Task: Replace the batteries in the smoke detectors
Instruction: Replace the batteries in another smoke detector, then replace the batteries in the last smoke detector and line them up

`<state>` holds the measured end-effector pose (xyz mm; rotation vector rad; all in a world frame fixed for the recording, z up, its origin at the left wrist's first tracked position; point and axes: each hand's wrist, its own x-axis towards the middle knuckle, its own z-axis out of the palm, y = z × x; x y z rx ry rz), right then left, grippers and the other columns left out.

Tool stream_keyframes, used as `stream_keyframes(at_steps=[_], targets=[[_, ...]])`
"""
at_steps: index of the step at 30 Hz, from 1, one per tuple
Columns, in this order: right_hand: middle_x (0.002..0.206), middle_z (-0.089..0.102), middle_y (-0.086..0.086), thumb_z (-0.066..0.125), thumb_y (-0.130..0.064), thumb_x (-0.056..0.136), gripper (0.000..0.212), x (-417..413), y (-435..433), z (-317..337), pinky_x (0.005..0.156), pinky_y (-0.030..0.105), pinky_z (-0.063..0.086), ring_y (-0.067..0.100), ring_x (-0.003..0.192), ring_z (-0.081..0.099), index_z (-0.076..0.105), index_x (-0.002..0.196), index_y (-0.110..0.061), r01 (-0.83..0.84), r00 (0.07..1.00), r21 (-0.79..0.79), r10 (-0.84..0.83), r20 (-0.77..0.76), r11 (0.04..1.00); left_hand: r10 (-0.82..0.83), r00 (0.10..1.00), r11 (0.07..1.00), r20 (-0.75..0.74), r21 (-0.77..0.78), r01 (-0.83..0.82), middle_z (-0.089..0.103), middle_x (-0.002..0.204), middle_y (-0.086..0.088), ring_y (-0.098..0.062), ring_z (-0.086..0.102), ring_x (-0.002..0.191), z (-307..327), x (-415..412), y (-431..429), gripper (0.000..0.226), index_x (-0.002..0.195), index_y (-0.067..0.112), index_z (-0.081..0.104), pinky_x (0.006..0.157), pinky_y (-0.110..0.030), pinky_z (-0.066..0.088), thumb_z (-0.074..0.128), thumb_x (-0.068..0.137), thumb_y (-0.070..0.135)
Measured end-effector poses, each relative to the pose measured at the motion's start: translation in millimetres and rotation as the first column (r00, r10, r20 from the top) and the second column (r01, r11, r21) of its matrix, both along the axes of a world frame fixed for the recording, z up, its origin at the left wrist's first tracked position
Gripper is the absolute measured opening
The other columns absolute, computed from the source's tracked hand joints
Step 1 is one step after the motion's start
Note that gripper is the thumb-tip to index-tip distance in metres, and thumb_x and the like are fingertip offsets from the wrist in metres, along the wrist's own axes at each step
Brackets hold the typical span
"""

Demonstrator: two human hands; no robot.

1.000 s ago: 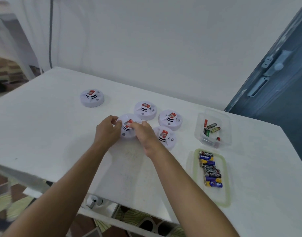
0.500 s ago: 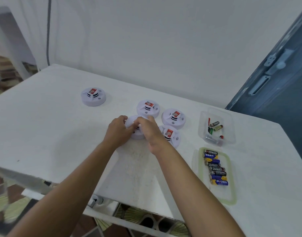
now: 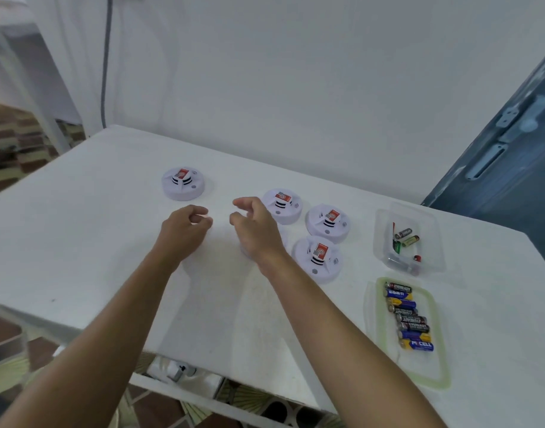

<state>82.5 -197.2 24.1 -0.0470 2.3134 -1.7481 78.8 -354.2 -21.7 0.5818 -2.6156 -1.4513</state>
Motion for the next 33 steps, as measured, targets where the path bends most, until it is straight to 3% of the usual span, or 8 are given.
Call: stream_keyframes(at_steps=[3, 8, 13, 20, 25, 28, 30, 33], targets=[[0.135, 0.057, -0.008, 0.055, -0.019, 0.093, 0.036, -9.8, -23.0, -2.5, 0.083, 0.024, 0.039, 0.007, 0.106, 0.054, 0.058, 0.129, -0.022, -0.056, 0.998, 0.028, 0.055, 0.037, 0.998, 0.14, 0.99, 0.989, 0.015, -0.046, -0.14, 0.061, 0.103, 0.003, -0.023, 0.055, 0.106, 1.1, -12.3, -27.4, 0.03, 0.118, 0.018, 0.059, 0.092, -0.036, 0.044, 0.058, 0.091, 0.031], [0.144, 0.051, 0.0, 0.053, -0.019, 0.094, 0.044, -45.4, -57.7, -16.4, 0.093, 0.029, 0.04, 0.017, 0.122, 0.051, 0.052, 0.138, -0.018, -0.123, 0.989, 0.109, 0.112, 0.099, 0.986, 0.262, 0.962, 0.95, 0.082, -0.199, -0.241, 0.058, 0.127, -0.011, -0.035, 0.043, 0.125, 1.2, -47.2, -72.8, 0.044, 0.123, 0.018, 0.056, 0.103, -0.047, 0.036, 0.049, 0.09, 0.047], [0.158, 0.038, 0.006, 0.049, -0.026, 0.096, 0.06, -75.8, -85.1, -24.5, 0.114, 0.041, 0.034, 0.027, 0.143, 0.037, 0.034, 0.154, -0.018, -0.144, 0.986, 0.225, 0.119, 0.119, 0.964, 0.214, 0.95, 0.938, 0.228, -0.318, -0.135, 0.037, 0.148, -0.01, -0.034, 0.024, 0.137, 3.8, -76.6, -86.4, 0.056, 0.139, 0.028, 0.047, 0.107, -0.054, 0.018, 0.026, 0.096, 0.056], [0.149, 0.04, 0.008, 0.037, -0.039, 0.1, 0.047, -102.5, -112.4, -27.7, 0.107, 0.044, 0.028, 0.032, 0.137, 0.034, 0.048, 0.141, -0.018, -0.147, 0.983, 0.353, 0.096, 0.157, 0.924, 0.171, 0.954, 0.931, 0.248, -0.356, -0.074, 0.032, 0.151, -0.006, -0.031, 0.016, 0.139, -4.8, -89.6, -89.1, 0.06, 0.135, 0.026, 0.051, 0.107, -0.053, 0.014, 0.023, 0.095, 0.06], [0.135, 0.055, 0.006, 0.039, -0.057, 0.079, 0.065, -100.7, -114.0, -29.0, 0.108, 0.047, 0.037, 0.031, 0.128, 0.047, 0.056, 0.131, -0.023, -0.054, 0.979, 0.178, 0.017, 0.204, 0.982, 0.151, 0.984, 0.946, 0.092, -0.302, -0.117, 0.052, 0.136, -0.009, -0.033, 0.034, 0.132, -2.6, -82.4, -79.3, 0.048, 0.134, 0.021, 0.049, 0.102, -0.049, 0.023, 0.034, 0.099, 0.052], [0.126, 0.057, 0.002, 0.04, -0.05, 0.09, 0.053, -97.3, -103.6, -25.0, 0.089, 0.036, 0.045, 0.024, 0.108, 0.054, 0.052, 0.134, -0.022, 0.035, 0.969, -0.088, -0.012, 0.246, 0.996, 0.123, 0.982, 0.992, -0.144, 0.022, -0.121, 0.057, 0.127, 0.0, -0.021, 0.057, 0.111, 9.6, -71.6, -63.8, 0.042, 0.136, 0.021, 0.043, 0.089, -0.035, 0.042, 0.055, 0.097, 0.032], [0.134, 0.053, 0.003, 0.036, -0.047, 0.101, 0.045, -90.9, -91.1, -21.6, 0.082, 0.033, 0.043, 0.024, 0.104, 0.053, 0.048, 0.138, -0.026, 0.079, 0.954, -0.253, 0.0, 0.3, 0.964, 0.119, 0.956, 0.986, -0.27, 0.144, -0.083, 0.056, 0.12, 0.006, -0.006, 0.061, 0.093, 20.3, -61.8, -50.4, 0.041, 0.129, 0.02, 0.044, 0.075, -0.023, 0.048, 0.063, 0.092, 0.02], [0.137, 0.056, 0.009, 0.038, -0.058, 0.1, 0.049, -84.7, -68.4, -19.7, 0.084, 0.037, 0.047, 0.032, 0.102, 0.058, 0.053, 0.137, -0.029, 0.191, 0.914, -0.523, 0.043, 0.403, 0.831, 0.029, 0.928, 0.99, -0.371, 0.137, 0.023, 0.057, 0.108, 0.013, 0.002, 0.059, 0.095, 28.3, -48.7, -31.2, 0.037, 0.112, 0.022, 0.047, 0.074, -0.015, 0.05, 0.071, 0.086, 0.012]])
